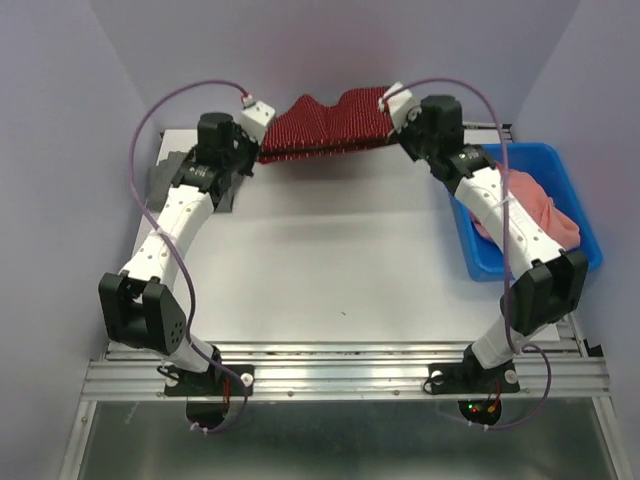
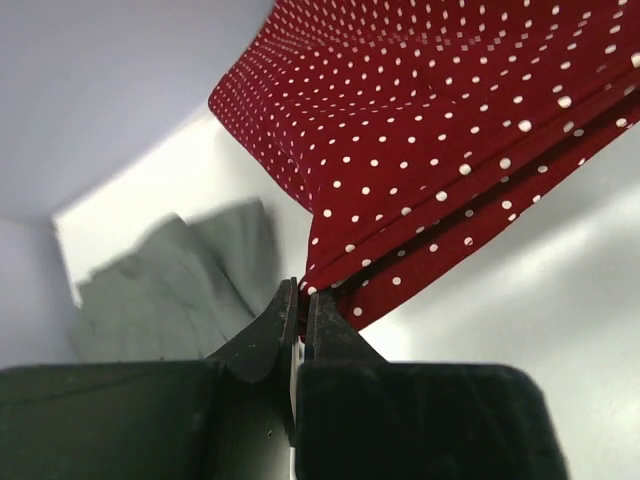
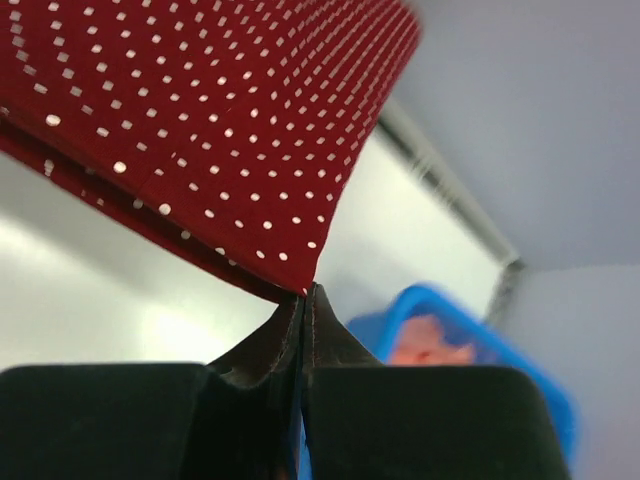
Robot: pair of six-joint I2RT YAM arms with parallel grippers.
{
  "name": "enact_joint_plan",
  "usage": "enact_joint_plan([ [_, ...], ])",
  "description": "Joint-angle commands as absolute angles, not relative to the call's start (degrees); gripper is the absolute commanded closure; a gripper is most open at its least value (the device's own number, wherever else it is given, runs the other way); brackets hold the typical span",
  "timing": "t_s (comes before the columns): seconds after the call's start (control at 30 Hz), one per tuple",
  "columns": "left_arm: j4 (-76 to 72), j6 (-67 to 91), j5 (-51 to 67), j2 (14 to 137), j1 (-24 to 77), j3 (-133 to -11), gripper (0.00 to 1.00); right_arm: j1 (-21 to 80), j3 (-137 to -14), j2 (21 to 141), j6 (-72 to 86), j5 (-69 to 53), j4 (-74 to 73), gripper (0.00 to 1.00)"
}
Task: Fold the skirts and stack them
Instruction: Flatten the skirt out
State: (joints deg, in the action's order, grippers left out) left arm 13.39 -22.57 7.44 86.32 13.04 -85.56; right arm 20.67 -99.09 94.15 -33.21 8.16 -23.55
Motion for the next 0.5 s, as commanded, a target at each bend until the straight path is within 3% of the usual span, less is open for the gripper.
enact_joint_plan([
  [0.0,18.3,-30.0,4.7,87.5,13.5,-73.4,1.00,20.9,-83.2,95.8,-34.2,7.7,-30.2,0.99],
  [0.07,19.9,-30.9,6.4,86.1,14.1,-64.6,0.94,22.8,-75.7,94.7,-33.9,6.9,-32.6,0.99],
  [0.23,24.1,-33.5,10.2,80.9,16.8,-56.6,0.86,27.9,-62.8,89.6,-33.9,6.0,-38.4,0.99],
  [0.37,30.3,-35.0,13.3,77.4,18.8,-54.8,0.76,31.0,-60.7,85.4,-33.3,4.1,-43.9,0.99],
  [0.4,31.9,-35.3,14.5,76.7,19.2,-54.8,0.73,31.0,-61.2,85.1,-33.2,3.3,-45.8,0.96],
  [0.43,33.6,-36.6,15.7,75.6,19.6,-54.9,0.67,31.9,-61.9,84.7,-33.1,1.1,-49.1,0.75],
  [0.47,35.1,-37.3,17.7,74.8,20.3,-55.0,0.62,31.9,-62.8,84.5,-33.3,-1.3,-51.0,0.61],
])
